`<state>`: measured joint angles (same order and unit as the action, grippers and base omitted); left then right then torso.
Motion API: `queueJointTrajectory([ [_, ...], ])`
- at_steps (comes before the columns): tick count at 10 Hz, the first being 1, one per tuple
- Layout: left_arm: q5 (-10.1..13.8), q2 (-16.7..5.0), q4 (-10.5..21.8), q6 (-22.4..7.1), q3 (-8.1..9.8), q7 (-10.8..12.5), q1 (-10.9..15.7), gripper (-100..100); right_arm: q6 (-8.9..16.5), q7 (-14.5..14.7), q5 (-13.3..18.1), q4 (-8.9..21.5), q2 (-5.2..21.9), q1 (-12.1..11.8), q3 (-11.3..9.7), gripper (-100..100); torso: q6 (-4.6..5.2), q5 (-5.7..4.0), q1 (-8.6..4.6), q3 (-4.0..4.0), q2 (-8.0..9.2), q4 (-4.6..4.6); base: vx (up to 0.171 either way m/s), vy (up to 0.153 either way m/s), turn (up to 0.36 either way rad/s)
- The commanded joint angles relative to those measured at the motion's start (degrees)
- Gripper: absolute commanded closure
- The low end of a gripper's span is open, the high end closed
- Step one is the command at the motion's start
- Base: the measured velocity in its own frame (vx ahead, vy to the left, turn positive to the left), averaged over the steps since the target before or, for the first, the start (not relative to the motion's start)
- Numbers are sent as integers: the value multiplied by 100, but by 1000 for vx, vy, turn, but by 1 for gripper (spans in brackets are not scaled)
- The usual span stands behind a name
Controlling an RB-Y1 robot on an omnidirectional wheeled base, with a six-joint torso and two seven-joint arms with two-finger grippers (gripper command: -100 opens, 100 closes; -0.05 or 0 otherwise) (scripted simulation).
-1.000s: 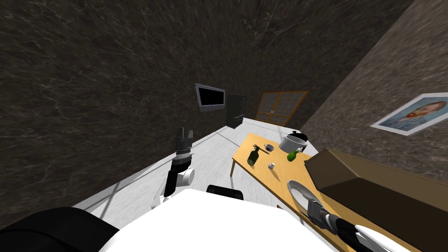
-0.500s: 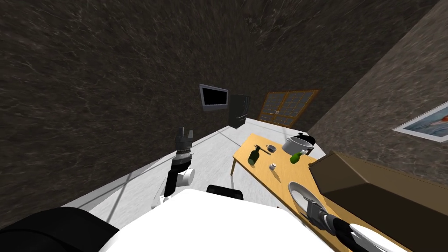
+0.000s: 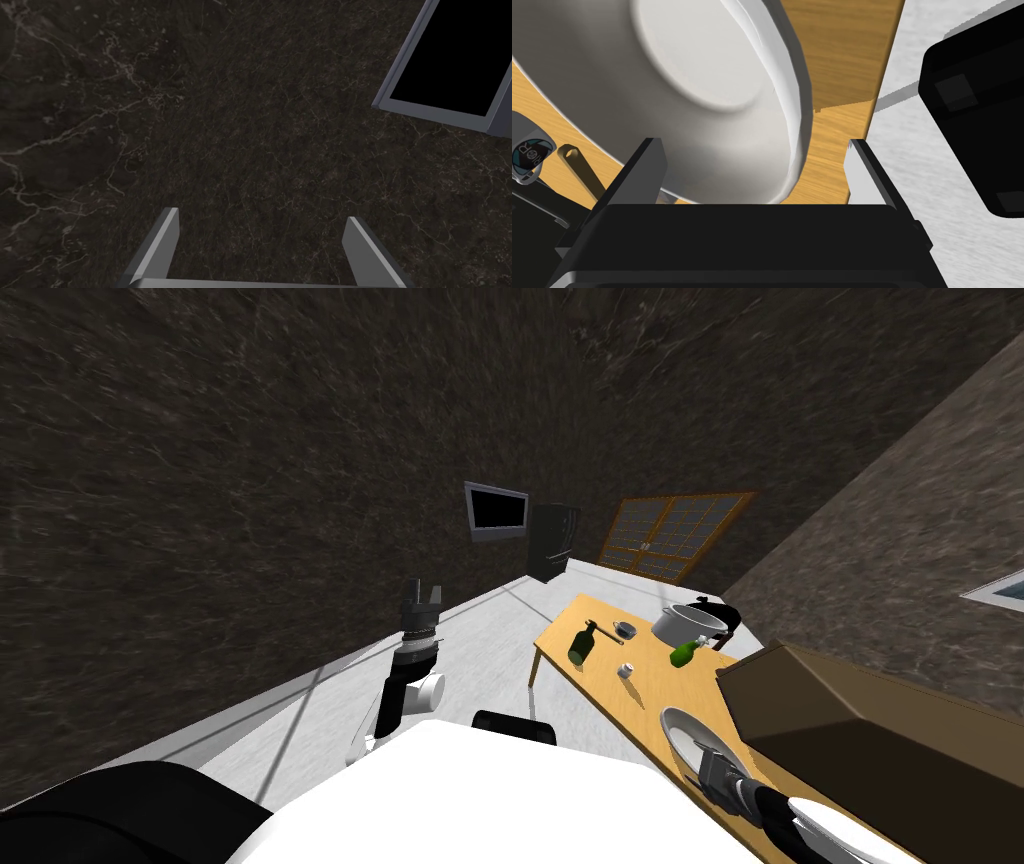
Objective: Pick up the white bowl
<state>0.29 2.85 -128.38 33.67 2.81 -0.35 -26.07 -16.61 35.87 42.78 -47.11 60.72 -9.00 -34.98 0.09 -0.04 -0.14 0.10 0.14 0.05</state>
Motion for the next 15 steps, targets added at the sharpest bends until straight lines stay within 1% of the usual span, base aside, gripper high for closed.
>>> queueJointTrajectory([
  [1,0,0,0,0,0,0,0,0,235,-286,178,-184,36,-45,-109,-100,0,0,0,0,0,0,-52,-35,153],
  [2,0,0,0,0,0,0,1,0,235,-439,178,-184,36,-45,-109,-100,-5,0,-3,2,5,1,-57,-40,119],
  [3,0,0,0,0,0,0,0,0,460,-606,350,-354,67,-84,-211,-100,-1,-1,-5,4,7,1,-80,-39,166],
  [4,0,0,0,0,0,0,1,0,460,-768,350,-354,67,-84,-211,-100,-4,-1,-5,8,14,3,-63,-31,102],
  [5,0,0,0,0,0,0,0,0,460,-843,350,-354,67,-84,-211,-100,0,-1,-3,6,11,3,-20,-14,-11],
  [6,0,0,0,0,0,0,0,0,684,-1053,521,-524,98,-124,-313,-100,1,1,2,0,-1,0,-50,-23,183],
  [7,0,0,0,0,-1,0,1,0,684,-1199,521,-524,98,-124,-313,-100,-5,1,1,2,3,1,-58,-36,100],
  [8,0,0,0,0,0,0,0,0,909,-1364,693,-695,129,-163,-416,-100,0,0,-3,3,6,1,-68,-38,144],
  [10,0,0,0,0,0,0,0,0,909,-1619,693,-695,129,-163,-416,-100,1,-1,-5,4,8,2,-41,-25,48],
  [11,0,0,0,0,0,0,0,0,1134,-1818,865,-865,160,-203,-518,-100,1,0,0,0,-1,0,-52,-23,159],
  [12,0,0,0,0,0,0,1,0,1134,-1971,865,-865,160,-203,-518,-100,-4,0,-1,1,3,1,-57,-30,104],
  [13,0,0,0,0,0,0,0,0,1134,-2007,865,-865,160,-203,-518,-100,1,0,-3,3,5,1,-27,-15,2],
  [14,0,0,0,0,0,0,0,0,1358,-2239,1036,-1035,191,-243,-620,-100,2,0,1,-1,-2,0,-51,-36,161],
  [15,0,0,0,0,0,0,1,0,1358,-2391,1036,-1035,191,-243,-620,-100,-3,0,-5,1,2,0,-57,-28,118],
])
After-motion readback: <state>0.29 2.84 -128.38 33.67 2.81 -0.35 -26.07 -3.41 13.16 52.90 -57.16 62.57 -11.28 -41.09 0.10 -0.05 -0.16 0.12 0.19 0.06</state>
